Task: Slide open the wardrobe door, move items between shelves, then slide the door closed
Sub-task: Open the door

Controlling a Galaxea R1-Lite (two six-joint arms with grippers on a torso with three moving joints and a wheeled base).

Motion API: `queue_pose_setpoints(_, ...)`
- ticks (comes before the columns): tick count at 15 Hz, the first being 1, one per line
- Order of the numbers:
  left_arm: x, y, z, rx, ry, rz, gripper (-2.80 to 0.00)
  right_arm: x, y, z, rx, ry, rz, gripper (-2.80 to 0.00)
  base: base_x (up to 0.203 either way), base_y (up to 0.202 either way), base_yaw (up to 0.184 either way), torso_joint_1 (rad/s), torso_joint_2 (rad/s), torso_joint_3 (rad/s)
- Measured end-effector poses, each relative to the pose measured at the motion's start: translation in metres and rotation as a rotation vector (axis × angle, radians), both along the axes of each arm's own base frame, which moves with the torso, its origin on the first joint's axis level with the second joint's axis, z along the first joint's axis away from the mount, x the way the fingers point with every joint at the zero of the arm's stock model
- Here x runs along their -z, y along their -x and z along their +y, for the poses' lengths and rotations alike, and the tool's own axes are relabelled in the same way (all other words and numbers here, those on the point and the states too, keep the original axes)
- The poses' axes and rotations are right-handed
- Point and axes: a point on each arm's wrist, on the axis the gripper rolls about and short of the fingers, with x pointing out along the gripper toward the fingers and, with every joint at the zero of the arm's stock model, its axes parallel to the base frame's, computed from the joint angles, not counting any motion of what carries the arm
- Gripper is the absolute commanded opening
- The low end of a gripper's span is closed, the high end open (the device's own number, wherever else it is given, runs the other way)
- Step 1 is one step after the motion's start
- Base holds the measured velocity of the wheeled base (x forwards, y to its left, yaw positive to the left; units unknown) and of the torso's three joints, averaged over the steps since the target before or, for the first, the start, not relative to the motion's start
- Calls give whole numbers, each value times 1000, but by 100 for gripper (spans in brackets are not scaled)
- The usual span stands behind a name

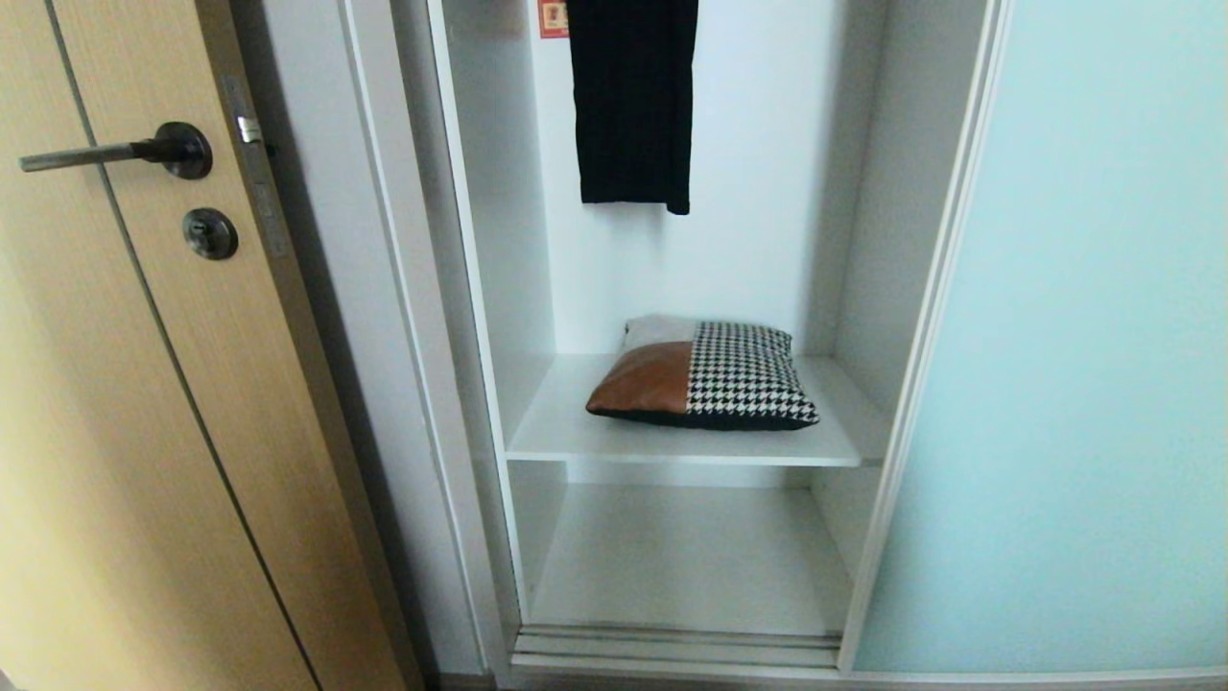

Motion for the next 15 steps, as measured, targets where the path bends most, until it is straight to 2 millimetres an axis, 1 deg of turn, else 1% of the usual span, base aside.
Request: queue_pose_setpoints(15,0,0,0,0,-1,0,-280,0,0,0,4,0,-1,-280,0,0,0,0,0,0)
